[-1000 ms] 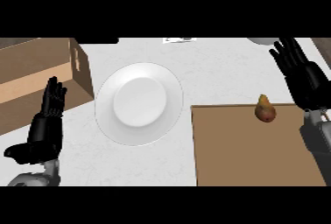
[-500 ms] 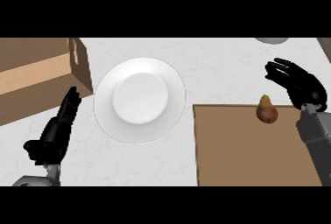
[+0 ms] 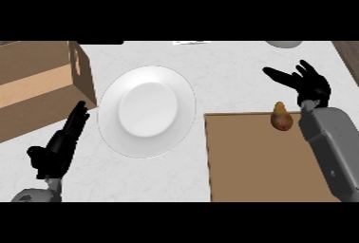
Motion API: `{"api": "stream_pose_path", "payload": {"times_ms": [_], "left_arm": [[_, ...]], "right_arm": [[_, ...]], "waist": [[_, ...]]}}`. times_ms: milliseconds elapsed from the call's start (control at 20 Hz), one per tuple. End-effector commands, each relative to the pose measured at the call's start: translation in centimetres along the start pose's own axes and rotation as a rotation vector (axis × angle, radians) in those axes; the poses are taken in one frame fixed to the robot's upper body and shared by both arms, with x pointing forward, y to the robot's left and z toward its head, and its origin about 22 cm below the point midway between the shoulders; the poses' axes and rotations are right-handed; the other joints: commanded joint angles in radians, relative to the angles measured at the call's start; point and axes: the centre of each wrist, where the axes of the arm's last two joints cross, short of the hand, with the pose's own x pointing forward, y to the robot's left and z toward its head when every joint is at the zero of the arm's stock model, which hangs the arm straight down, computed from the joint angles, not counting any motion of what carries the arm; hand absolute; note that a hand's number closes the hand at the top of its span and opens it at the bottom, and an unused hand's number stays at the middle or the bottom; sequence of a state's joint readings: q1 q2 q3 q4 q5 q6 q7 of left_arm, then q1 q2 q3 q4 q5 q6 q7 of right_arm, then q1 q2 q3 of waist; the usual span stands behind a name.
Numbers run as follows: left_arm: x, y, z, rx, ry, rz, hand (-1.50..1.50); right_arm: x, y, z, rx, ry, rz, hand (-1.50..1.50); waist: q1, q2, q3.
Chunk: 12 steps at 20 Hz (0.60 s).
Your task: Pick the pear from the tray and place it in the plate
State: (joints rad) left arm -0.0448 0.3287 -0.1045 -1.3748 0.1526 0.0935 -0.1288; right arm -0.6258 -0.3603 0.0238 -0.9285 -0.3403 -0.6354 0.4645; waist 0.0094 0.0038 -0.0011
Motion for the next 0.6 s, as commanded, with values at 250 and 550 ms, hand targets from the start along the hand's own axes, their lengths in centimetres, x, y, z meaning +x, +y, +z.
{"api": "stream_pose_path", "payload": {"times_ms": [250,550], "left_arm": [[-0.7,1.4,-0.6,0.011,0.01,0.003,0.0],[-0.2,0.8,-0.6,-0.007,0.008,0.014,0.0]], "right_arm": [[3.4,-4.9,-0.2,-0.025,0.141,0.305,-1.5],[6.6,-5.8,0.8,0.196,0.311,0.525,-1.5]], "waist": [[-0.017,-0.005,0.0],[-0.015,-0.006,0.0]]}}
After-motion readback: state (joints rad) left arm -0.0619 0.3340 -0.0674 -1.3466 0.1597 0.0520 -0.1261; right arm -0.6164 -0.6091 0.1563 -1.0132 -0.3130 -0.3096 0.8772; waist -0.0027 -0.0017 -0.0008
